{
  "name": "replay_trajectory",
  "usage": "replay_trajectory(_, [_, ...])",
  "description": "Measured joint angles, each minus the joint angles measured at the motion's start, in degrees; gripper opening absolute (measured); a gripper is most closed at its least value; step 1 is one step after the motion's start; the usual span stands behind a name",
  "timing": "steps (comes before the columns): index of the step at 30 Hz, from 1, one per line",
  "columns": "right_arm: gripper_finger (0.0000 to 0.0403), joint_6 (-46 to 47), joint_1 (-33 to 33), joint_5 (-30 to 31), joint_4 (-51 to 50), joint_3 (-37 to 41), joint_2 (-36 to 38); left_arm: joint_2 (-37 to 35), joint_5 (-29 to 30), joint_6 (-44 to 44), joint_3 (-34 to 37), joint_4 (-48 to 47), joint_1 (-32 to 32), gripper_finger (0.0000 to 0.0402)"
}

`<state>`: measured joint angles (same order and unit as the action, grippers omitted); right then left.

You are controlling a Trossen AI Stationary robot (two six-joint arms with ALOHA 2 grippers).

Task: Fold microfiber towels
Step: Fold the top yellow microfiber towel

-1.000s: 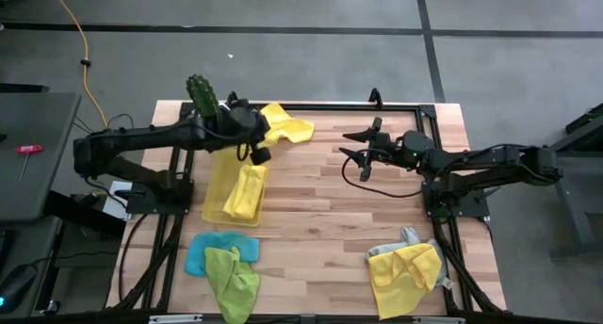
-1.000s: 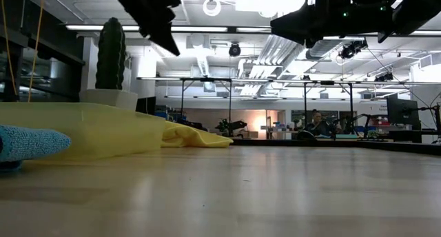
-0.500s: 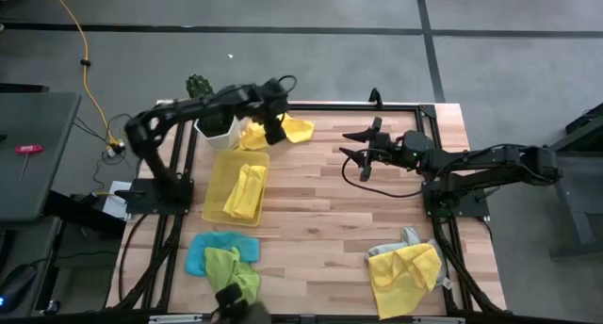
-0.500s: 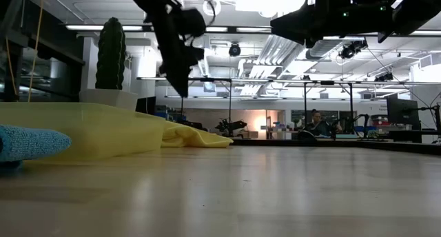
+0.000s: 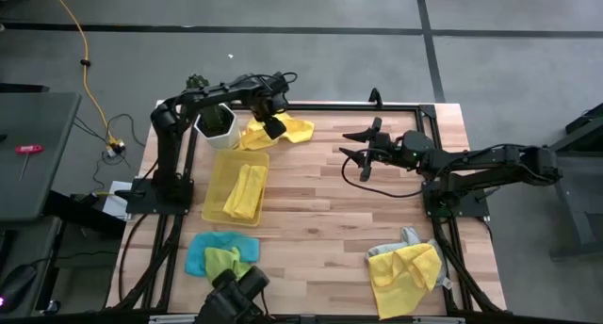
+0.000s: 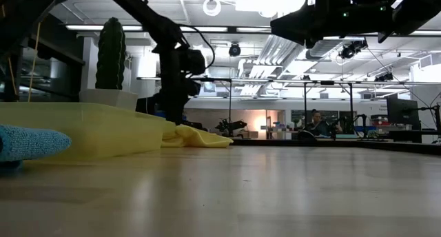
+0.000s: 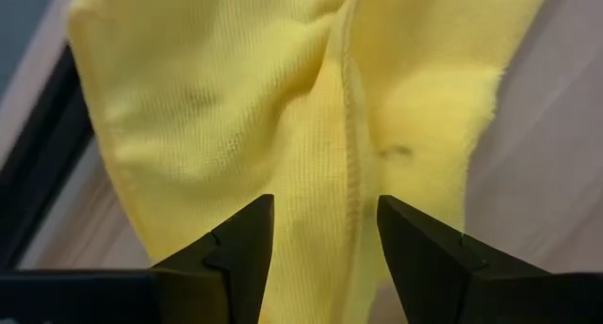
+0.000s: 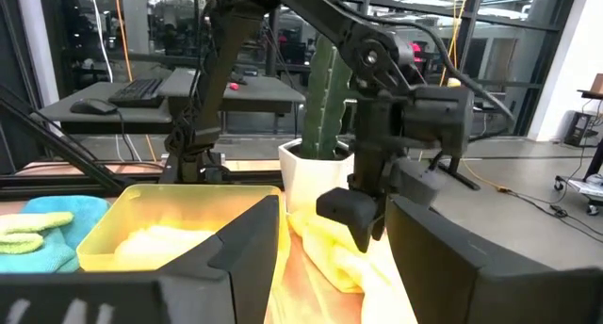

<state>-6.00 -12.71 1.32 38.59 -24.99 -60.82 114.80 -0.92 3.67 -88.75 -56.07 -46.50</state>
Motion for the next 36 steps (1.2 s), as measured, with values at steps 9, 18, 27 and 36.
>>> replay_trajectory(9, [0.0188, 0.0, -0.02, 0.0, -0.07, 0.0, 0.0, 1.17, 0.0, -0.71, 0.02, -0.48, 0.63, 0.0171])
replay_trajectory(18, [0.0188, 0.0, 0.0, 0.0, -0.07, 0.0, 0.01, 0.83, 0.24, -0.04, 0.02, 0.55, 2.63, 0.0014])
replay_trajectory(27, [0.0188, -0.44, -0.02, 7.41, -0.74, 0.0, 0.02, 0.81, 0.12, 2.64, -5.91, 3.56, 9.01, 0.0002])
replay_trajectory(36, [0.0188, -3.5, -0.02, 14.21, -7.74, 0.0, 0.94, 0.75, -0.28, 7.67, -16.4, 5.26, 22.01, 0.0001])
